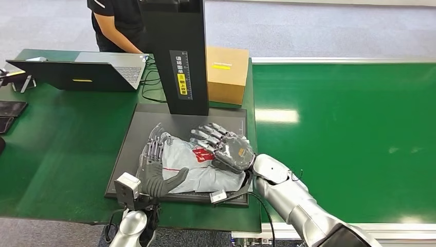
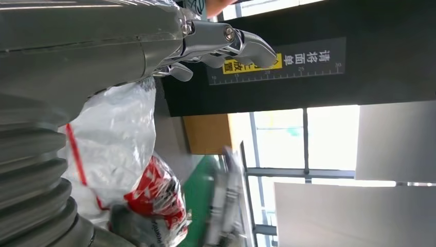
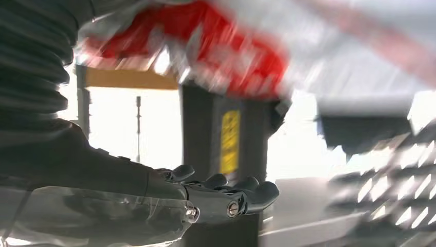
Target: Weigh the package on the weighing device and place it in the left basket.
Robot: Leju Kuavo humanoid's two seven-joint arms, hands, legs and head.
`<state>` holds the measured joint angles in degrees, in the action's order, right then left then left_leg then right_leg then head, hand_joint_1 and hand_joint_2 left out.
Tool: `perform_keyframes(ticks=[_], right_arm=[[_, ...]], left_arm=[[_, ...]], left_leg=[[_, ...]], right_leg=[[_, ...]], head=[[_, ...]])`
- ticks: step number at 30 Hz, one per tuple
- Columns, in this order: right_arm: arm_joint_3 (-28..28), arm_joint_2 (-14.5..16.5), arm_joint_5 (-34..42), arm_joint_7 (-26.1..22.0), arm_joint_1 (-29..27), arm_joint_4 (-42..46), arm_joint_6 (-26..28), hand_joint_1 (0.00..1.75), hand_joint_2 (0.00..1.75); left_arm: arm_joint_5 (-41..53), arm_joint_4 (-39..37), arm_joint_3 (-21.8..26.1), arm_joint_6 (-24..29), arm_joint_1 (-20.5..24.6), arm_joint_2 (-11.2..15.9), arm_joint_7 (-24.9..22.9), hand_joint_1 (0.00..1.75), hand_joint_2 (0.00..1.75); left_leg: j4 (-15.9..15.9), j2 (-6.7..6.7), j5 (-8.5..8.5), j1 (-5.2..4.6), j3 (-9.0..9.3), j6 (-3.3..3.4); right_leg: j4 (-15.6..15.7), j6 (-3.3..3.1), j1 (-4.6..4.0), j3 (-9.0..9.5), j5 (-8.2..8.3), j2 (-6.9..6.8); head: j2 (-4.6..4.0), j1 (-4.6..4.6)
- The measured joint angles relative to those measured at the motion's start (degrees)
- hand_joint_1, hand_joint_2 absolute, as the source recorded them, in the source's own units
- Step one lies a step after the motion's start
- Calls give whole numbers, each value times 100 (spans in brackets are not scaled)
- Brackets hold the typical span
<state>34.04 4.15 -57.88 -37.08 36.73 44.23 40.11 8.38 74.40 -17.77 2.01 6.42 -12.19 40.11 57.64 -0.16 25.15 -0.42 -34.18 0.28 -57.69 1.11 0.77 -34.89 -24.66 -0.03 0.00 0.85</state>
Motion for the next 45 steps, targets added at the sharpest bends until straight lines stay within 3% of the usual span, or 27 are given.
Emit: perform_keyframes(ticks=[5, 11, 24, 32, 35, 40, 45], right_arm=[[-896, -72, 795, -1, -380, 836, -4, 0, 175], [-1400, -372, 3054, -5, -819, 1795, -517, 0, 175], [-1681, -585, 3304, -7, -1155, 2591, -688, 0, 175], [-2263, -589, 4316, 57, -1846, 3222, -2117, 0, 175], [-2662, -436, 4834, 58, -2299, 3547, -2844, 0, 175], [-3063, -112, 5323, 112, -2823, 3815, -3531, 0, 175], [-3167, 83, 5284, 293, -3050, 3846, -4159, 0, 175]], left_arm=[[-14, 22, 25, 54, -122, 33, -6, 0, 175], [5, 105, 104, 53, -266, 39, -37, 0, 175], [13, 167, 161, 53, -347, 39, -40, 0, 175], [95, 343, 237, 24, -525, 39, -91, 0, 175], [140, 418, 287, -39, -600, 37, -119, 0, 175], [108, 485, 296, -238, -641, 26, -173, 0, 175], [78, 496, 303, -376, -647, 24, -193, 0, 175]], left_leg=[[1, -2, 1, 0, -1, 0], [1, -3, 3, -1, -3, 1], [1, -3, 2, 0, -2, -1], [1, -10, 7, 0, -6, 3], [0, -13, 11, 0, -8, 1], [-2, -13, 13, 0, -7, -1], [-3, -12, 12, 1, -6, -2]], right_leg=[[1, 0, 0, -2, -1, -2], [2, 2, 1, -2, 0, -2], [2, 1, 0, -2, 0, -3], [3, 5, 0, -2, -7, -9], [3, 3, 0, -3, -10, -10], [3, 0, -1, -4, -13, -10], [2, -1, -1, -4, -13, -9]], head=[[0, 0], [0, -1], [0, 0], [0, 0], [0, -1], [0, 0], [0, -1]])
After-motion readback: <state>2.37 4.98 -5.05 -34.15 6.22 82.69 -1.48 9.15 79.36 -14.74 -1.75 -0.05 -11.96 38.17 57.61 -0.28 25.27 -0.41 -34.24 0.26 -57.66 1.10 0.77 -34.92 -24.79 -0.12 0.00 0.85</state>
